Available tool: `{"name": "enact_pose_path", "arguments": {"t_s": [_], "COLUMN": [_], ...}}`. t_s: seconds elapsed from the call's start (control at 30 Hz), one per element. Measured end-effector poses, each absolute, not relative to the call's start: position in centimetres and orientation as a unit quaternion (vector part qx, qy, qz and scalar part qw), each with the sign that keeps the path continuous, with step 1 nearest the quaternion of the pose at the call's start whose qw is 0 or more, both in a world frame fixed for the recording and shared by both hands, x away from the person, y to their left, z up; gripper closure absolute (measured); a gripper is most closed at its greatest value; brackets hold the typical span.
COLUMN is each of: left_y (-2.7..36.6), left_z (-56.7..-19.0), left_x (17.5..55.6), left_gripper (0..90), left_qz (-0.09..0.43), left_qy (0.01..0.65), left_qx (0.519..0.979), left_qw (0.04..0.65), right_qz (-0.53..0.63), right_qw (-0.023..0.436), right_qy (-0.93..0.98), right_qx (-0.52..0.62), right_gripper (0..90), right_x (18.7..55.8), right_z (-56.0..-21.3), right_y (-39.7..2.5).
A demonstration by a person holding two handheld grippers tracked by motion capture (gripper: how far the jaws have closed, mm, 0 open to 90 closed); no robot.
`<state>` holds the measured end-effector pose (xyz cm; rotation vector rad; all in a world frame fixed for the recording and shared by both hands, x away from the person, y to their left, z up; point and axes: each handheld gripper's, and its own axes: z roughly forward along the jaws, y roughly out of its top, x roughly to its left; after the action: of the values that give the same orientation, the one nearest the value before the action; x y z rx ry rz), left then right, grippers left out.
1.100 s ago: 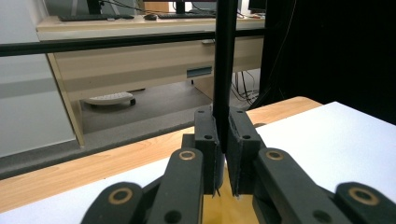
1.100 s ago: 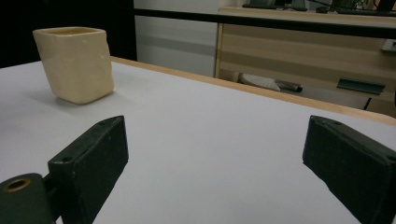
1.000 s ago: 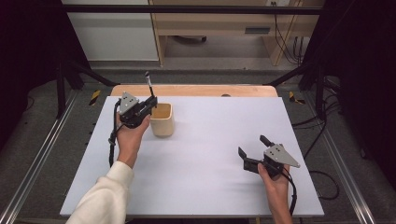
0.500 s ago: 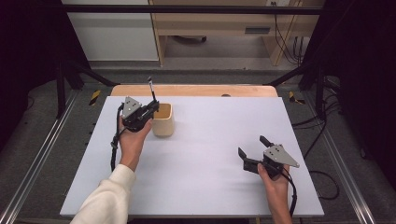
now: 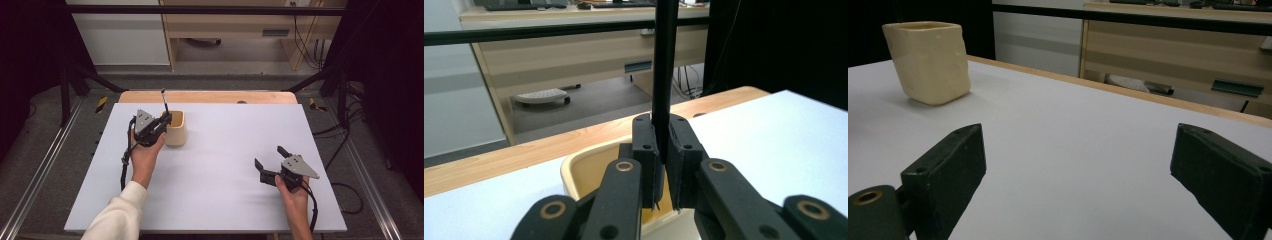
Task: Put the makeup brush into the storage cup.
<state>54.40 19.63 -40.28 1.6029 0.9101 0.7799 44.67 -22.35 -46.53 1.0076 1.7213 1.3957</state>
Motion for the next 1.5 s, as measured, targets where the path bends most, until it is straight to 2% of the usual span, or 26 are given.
{"name": "enact_pose_path", "arguments": {"t_s": [1.27,1.3,1.33,1.37,1.4,1.43,1.47,1.5], "left_y": [19.8,19.7,19.8,19.8,20.0,20.0,20.2,20.3], "left_z": [-41.7,-41.7,-41.7,-41.6,-41.2,-41.2,-41.1,-40.9], "left_x": [54.6,54.6,54.5,54.3,53.9,53.9,53.6,53.3], "left_gripper": [83.9,82.4,76.9,57.7,49.1,43.4,43.4,39.4], "left_qz": [0.322,0.319,0.321,0.325,0.328,0.328,0.329,0.331], "left_qy": [0.393,0.39,0.388,0.388,0.39,0.39,0.387,0.384], "left_qx": [0.681,0.68,0.679,0.678,0.674,0.674,0.671,0.669], "left_qw": [0.528,0.532,0.534,0.534,0.535,0.535,0.539,0.543], "right_qz": [0.531,0.531,0.531,0.53,0.531,0.531,0.531,0.531], "right_qw": [0.339,0.338,0.338,0.338,0.338,0.338,0.338,0.338], "right_qy": [0.671,0.672,0.672,0.672,0.672,0.672,0.671,0.672], "right_qx": [0.39,0.39,0.39,0.39,0.391,0.391,0.391,0.391], "right_gripper": [7.8,7.7,7.7,7.5,7.5,7.5,7.5,7.5], "right_x": [44.8,44.8,44.8,44.8,44.8,44.8,44.8,44.8], "right_z": [-46.8,-46.8,-46.8,-46.8,-46.8,-46.8,-46.8,-46.8], "right_y": [-22.3,-22.2,-22.2,-22.2,-22.3,-22.3,-22.3,-22.3]}}
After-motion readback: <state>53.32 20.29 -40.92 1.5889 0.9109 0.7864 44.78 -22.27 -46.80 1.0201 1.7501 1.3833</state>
